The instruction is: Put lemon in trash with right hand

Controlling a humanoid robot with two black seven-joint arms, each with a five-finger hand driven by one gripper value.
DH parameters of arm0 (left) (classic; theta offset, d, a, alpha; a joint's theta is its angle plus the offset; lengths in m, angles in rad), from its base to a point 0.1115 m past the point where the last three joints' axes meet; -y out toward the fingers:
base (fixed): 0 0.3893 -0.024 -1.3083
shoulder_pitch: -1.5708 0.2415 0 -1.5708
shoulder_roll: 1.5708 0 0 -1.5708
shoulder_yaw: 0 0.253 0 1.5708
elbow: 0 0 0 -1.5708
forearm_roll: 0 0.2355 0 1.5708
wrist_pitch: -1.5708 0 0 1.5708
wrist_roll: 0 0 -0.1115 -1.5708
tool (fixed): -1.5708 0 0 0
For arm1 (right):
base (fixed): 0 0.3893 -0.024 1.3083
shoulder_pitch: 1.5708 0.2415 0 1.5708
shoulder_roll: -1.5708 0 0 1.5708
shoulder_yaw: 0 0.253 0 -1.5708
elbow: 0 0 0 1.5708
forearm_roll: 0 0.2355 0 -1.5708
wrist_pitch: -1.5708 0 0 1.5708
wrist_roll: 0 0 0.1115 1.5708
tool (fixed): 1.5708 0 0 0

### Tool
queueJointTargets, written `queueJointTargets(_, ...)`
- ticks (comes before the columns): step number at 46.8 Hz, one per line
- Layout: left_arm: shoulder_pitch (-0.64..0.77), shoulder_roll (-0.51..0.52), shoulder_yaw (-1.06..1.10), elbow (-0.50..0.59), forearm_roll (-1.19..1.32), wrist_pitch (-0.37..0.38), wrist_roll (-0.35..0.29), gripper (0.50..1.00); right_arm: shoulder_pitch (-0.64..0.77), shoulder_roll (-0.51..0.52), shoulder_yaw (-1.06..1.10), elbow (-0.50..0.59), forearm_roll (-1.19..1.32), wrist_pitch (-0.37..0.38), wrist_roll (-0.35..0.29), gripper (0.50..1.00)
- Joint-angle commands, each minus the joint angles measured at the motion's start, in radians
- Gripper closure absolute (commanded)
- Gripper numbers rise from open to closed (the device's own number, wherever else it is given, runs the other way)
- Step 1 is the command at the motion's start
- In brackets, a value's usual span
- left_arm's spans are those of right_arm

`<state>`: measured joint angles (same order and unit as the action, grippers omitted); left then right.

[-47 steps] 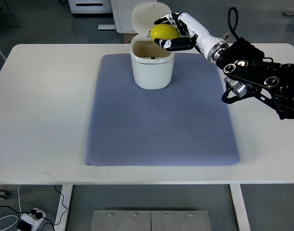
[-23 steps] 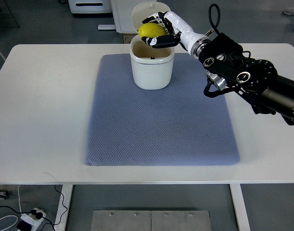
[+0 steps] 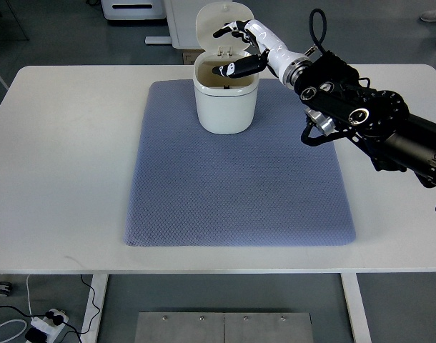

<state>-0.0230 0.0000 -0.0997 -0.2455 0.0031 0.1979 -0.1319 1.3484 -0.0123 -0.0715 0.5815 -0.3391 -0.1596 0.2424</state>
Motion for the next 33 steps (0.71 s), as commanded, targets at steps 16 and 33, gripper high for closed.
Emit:
queueJointTargets(16, 0.000, 0.000, 0.000, 0.000, 0.000, 0.000, 0.000, 0.500, -0.002, -0.009, 0.001, 0.012, 0.000, 0.002, 0.002, 0.500)
queueJointTargets(33, 0.000, 0.000, 0.000, 0.000, 0.000, 0.000, 0.000, 0.500, -0.012, -0.153, 0.001, 0.182, 0.000, 0.002, 0.009, 0.500)
